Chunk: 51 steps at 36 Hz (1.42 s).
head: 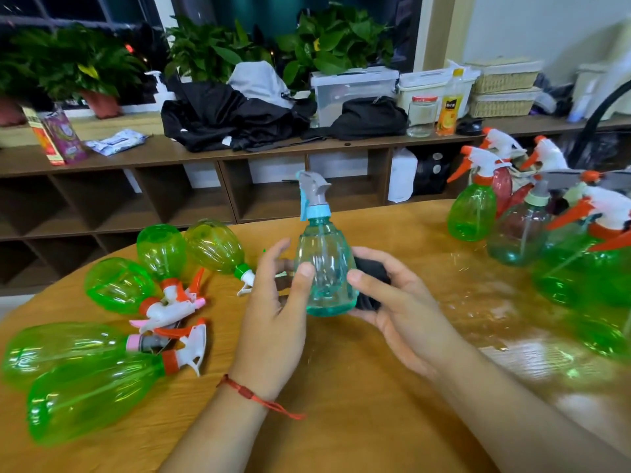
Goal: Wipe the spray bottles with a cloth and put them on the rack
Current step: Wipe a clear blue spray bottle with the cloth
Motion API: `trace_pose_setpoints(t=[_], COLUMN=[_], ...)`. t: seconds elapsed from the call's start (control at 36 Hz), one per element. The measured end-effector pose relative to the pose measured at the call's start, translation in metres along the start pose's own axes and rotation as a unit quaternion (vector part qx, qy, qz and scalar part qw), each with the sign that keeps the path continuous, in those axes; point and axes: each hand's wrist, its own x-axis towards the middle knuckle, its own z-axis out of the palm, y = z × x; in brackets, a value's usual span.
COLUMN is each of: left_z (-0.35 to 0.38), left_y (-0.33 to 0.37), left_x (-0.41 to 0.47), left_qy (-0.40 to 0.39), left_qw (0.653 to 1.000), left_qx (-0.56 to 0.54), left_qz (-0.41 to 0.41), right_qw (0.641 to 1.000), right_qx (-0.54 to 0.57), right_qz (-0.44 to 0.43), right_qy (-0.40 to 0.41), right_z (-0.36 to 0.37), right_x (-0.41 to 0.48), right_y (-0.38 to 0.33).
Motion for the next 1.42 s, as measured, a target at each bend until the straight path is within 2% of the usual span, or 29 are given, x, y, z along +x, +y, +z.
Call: trace_pose_setpoints(t=[0.06, 0.11, 0.19, 0.28, 0.44, 0.53, 0.61, 0.69, 0.78, 0.86, 1.03, 1.08, 1.17, 1.22, 1.31, 1.33, 1.42], left_z=[0.005, 0.009, 0.010, 0.010, 0.007, 0.004, 0.005, 0.007, 0.008, 0.009, 0.014, 0.012, 0.011, 0.012, 0.011, 0.011, 0.010], left_y=[-0.002, -0.003, -0.001, -0.001, -0.006, -0.009, -0.007, -0.003, 0.000, 0.002, 0.009, 0.010, 0.011, 0.011, 0.011, 0.011, 0.011], left_x=[-0.002, -0.002, -0.001, -0.001, 0.000, 0.000, -0.003, -0.007, -0.011, -0.013, -0.015, -0.015, -0.014, -0.013, -0.014, -0.015, -0.015], left_qy=[0.000, 0.001, -0.009, -0.012, 0.010, 0.033, 0.021, -0.009, -0.029, -0.038, -0.046, -0.041, -0.029, -0.028, -0.030, -0.029, -0.029], left_qw=[0.999, 0.996, 0.983, 0.976, 0.968, 0.966, 0.974, 0.981, 0.984, 0.985, 0.982, 0.981, 0.978, 0.976, 0.975, 0.975, 0.975], left_qx=[-0.034, -0.072, -0.152, -0.181, -0.209, -0.218, -0.197, -0.177, -0.161, -0.153, -0.170, -0.173, -0.188, -0.200, -0.204, -0.202, -0.199], left_qz=[-0.018, -0.050, -0.101, -0.121, -0.137, -0.135, -0.111, -0.083, -0.071, -0.067, -0.070, -0.071, -0.083, -0.085, -0.087, -0.087, -0.092], right_qw=[0.992, 0.979, 0.969, 0.966, 0.985, 0.995, 0.992, 0.969, 0.929, 0.858, 0.744, 0.740, 0.765, 0.769, 0.743, 0.737, 0.746], right_qx=[-0.093, -0.157, -0.201, -0.218, -0.153, -0.091, -0.098, -0.193, -0.287, -0.398, -0.552, -0.549, -0.500, -0.499, -0.538, -0.542, -0.506], right_qz=[-0.064, -0.110, -0.132, -0.137, -0.066, -0.035, -0.063, -0.142, -0.226, -0.318, -0.376, -0.385, -0.377, -0.378, -0.396, -0.403, -0.416], right_qy=[0.053, 0.068, 0.055, 0.021, -0.045, -0.020, 0.039, 0.068, 0.061, 0.062, 0.015, 0.058, 0.147, 0.127, 0.027, 0.021, 0.120], right_z=[0.004, 0.004, 0.001, -0.001, 0.007, 0.006, 0.001, -0.004, 0.000, 0.013, 0.040, 0.037, 0.029, 0.034, 0.046, 0.046, 0.034], right_x=[-0.001, -0.001, -0.002, -0.005, -0.015, -0.015, -0.010, -0.001, 0.012, 0.031, 0.056, 0.064, 0.073, 0.069, 0.055, 0.055, 0.069], right_y=[0.004, 0.008, 0.012, 0.015, 0.008, 0.001, -0.002, -0.013, -0.037, -0.057, -0.051, -0.056, -0.067, -0.062, -0.046, -0.046, -0.060])
